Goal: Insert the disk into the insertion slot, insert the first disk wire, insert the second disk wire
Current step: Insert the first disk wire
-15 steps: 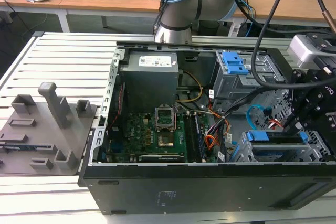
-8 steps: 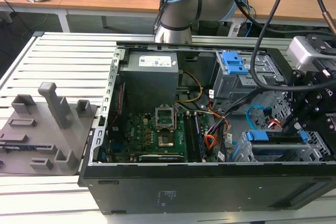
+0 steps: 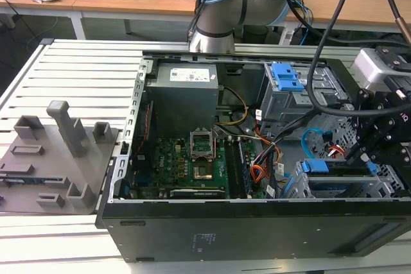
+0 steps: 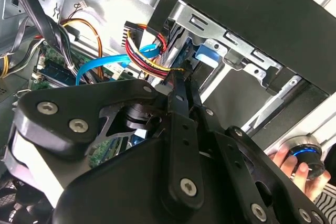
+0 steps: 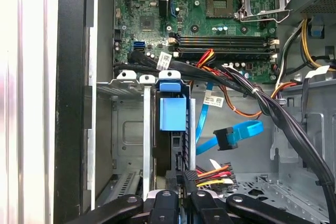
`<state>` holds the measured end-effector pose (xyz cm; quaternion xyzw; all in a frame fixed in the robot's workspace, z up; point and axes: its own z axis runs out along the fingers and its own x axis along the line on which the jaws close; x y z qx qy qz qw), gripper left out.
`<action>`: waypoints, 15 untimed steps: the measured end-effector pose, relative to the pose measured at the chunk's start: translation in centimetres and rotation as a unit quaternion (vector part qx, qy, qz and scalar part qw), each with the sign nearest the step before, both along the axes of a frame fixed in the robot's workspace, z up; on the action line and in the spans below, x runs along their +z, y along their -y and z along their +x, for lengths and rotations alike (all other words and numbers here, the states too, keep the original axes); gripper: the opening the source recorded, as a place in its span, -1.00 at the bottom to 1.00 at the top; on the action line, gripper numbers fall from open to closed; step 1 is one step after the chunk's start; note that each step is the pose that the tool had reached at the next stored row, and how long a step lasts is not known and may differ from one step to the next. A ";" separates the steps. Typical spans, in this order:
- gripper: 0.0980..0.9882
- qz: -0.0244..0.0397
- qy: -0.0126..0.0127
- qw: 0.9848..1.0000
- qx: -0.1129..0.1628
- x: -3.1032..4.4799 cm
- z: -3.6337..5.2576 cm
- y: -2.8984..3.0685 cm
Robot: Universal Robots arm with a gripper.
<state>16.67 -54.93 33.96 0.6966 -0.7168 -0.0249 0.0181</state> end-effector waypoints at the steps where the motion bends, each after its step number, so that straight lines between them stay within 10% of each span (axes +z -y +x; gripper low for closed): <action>1: -0.86 0.000 0.000 1.000 0.000 0.00 0.00 0.00; 7: -0.69 0.000 0.000 1.000 0.000 0.21 0.02 0.01; 15: -0.69 0.000 0.000 1.000 0.000 2.77 0.02 0.00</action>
